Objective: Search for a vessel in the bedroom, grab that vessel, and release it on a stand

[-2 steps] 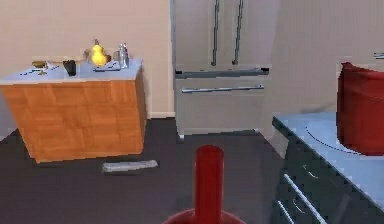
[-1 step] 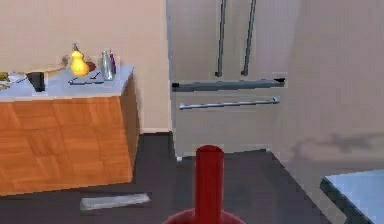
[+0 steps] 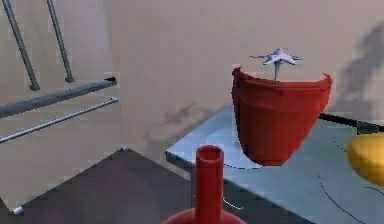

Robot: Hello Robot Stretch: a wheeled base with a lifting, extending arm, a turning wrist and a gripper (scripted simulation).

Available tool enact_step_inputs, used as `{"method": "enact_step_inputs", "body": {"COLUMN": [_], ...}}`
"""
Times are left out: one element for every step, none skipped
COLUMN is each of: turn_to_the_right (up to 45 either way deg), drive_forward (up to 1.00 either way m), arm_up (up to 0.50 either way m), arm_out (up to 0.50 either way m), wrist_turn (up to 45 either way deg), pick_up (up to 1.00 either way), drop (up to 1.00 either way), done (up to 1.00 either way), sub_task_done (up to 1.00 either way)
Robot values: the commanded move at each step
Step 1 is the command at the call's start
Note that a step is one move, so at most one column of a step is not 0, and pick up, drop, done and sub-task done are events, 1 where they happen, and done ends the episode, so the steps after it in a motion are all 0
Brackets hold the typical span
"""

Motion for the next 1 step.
{"method": "enact_step_inputs", "body": {"turn_to_the_right": [45.0], "drive_forward": [0.00], "arm_up": [0.00], "arm_out": [0.00], "wrist_turn": [0.0], "pick_up": [0.00], "drop": [0.00], "done": [0.00], "sub_task_done": [0.00]}}
